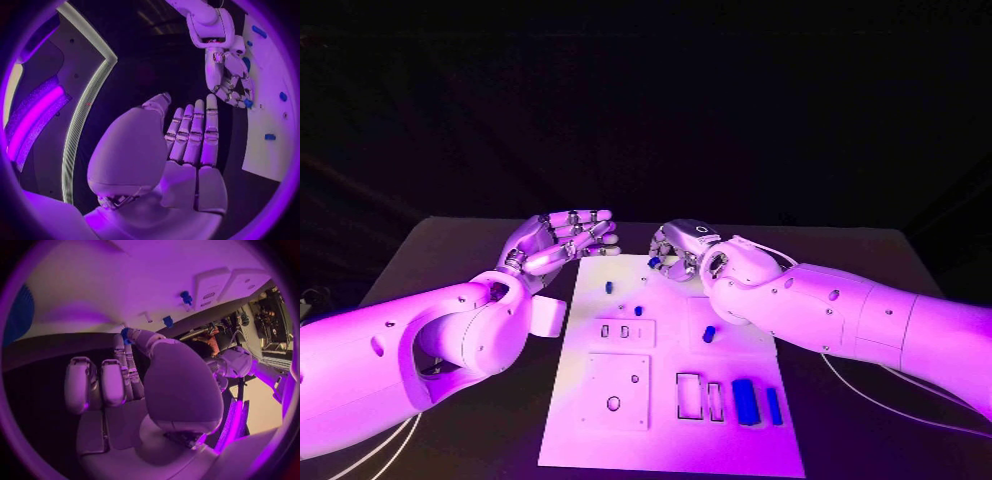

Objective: Assemble the parts on the task board

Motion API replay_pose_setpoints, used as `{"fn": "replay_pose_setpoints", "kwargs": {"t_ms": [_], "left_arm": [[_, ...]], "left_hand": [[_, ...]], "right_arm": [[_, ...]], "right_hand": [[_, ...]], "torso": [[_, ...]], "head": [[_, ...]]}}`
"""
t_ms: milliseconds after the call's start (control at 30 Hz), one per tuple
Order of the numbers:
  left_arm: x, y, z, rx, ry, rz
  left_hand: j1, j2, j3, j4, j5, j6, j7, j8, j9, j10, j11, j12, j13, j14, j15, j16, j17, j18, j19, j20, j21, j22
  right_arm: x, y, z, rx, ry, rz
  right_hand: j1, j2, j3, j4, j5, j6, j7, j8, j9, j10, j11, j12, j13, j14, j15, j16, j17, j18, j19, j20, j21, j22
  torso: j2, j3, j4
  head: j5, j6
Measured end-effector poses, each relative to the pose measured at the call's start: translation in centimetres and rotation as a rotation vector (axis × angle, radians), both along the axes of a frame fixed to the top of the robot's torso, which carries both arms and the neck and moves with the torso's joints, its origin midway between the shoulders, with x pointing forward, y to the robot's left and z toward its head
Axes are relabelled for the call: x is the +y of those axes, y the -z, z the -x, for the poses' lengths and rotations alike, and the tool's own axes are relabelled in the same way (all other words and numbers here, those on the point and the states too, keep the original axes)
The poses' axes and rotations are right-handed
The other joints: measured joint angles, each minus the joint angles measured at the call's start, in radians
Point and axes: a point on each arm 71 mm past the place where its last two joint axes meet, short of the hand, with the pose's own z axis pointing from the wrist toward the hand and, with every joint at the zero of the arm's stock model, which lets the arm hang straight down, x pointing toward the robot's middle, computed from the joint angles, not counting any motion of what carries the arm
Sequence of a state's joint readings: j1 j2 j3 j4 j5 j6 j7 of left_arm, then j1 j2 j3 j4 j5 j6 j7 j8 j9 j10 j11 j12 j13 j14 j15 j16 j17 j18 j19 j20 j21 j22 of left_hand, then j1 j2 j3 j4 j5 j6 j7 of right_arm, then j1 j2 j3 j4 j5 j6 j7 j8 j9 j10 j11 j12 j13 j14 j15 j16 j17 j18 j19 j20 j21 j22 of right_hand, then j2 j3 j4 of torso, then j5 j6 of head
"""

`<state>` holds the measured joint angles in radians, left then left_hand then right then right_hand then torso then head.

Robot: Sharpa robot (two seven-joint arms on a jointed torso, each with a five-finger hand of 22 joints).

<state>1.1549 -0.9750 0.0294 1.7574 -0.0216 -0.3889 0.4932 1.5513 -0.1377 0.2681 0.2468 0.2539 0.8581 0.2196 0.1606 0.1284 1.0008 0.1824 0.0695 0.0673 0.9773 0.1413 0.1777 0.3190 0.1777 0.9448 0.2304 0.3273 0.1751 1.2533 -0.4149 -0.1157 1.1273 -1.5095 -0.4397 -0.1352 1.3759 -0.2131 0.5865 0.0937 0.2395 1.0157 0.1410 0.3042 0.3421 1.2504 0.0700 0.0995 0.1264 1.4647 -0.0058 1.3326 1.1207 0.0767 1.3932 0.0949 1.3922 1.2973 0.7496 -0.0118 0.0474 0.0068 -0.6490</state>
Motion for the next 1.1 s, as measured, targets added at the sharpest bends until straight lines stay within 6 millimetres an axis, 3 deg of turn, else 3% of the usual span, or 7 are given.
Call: {"fn": "replay_pose_setpoints", "kwargs": {"t_ms": [667, 900, 1100], "left_arm": [[-0.14, -0.41, 0.04, -0.005, 0.007, 0.002], [-0.18, -0.47, 0.05, -0.005, 0.010, 0.002], [-0.17, -0.50, 0.04, -0.005, 0.009, 0.002]], "left_hand": [[0.000, 0.000, 0.000, 0.000, 0.000, 0.000, 0.000, 0.000, -0.001, 0.000, 0.000, 0.000, 0.000, 0.000, 0.000, -0.004, 0.002, 0.000, 0.000, 0.000, 0.002, 0.001], [0.000, 0.000, 0.000, 0.000, 0.000, 0.000, 0.000, 0.000, -0.001, 0.000, 0.000, 0.000, 0.000, 0.000, 0.000, -0.004, 0.002, 0.000, 0.000, 0.000, 0.005, 0.001], [0.000, 0.000, 0.000, 0.000, 0.000, 0.000, 0.000, 0.000, -0.001, 0.000, 0.000, 0.000, 0.000, 0.000, 0.000, -0.004, 0.002, 0.000, 0.000, 0.000, 0.005, 0.001]], "right_arm": [[0.85, 0.23, -0.41, 0.006, 0.006, 0.011], [0.85, 0.30, -0.46, 0.007, 0.007, 0.012], [0.69, 0.40, -0.56, 0.009, 0.014, 0.016]], "right_hand": [[-0.008, -0.005, 0.003, 0.003, -0.002, -0.013, 0.003, -0.003, 0.003, -0.004, 0.004, 0.000, 0.003, 0.000, 0.000, 0.000, -0.022, 0.000, -0.004, 0.004, -0.006, -0.017], [-0.025, -0.020, 0.009, 0.003, -0.001, -0.042, 0.017, -0.013, 0.008, -0.027, 0.017, -0.010, 0.000, 0.004, 0.004, -0.008, -0.035, 0.000, -0.013, 0.013, -0.014, -0.025], [-0.066, -0.051, -0.004, 0.019, -0.024, -0.076, 0.027, -0.032, 0.007, -0.067, 0.030, -0.025, -0.002, 0.000, 0.015, -0.022, -0.066, 0.000, -0.035, 0.027, -0.043, -0.054]], "torso": [[0.003, -0.0007, 0.0006], [0.003, -0.0006, 0.0001], [0.004, -0.0006, 0.0001]], "head": [[0.005, 0.000], [0.005, -0.002], [0.006, -0.002]]}}
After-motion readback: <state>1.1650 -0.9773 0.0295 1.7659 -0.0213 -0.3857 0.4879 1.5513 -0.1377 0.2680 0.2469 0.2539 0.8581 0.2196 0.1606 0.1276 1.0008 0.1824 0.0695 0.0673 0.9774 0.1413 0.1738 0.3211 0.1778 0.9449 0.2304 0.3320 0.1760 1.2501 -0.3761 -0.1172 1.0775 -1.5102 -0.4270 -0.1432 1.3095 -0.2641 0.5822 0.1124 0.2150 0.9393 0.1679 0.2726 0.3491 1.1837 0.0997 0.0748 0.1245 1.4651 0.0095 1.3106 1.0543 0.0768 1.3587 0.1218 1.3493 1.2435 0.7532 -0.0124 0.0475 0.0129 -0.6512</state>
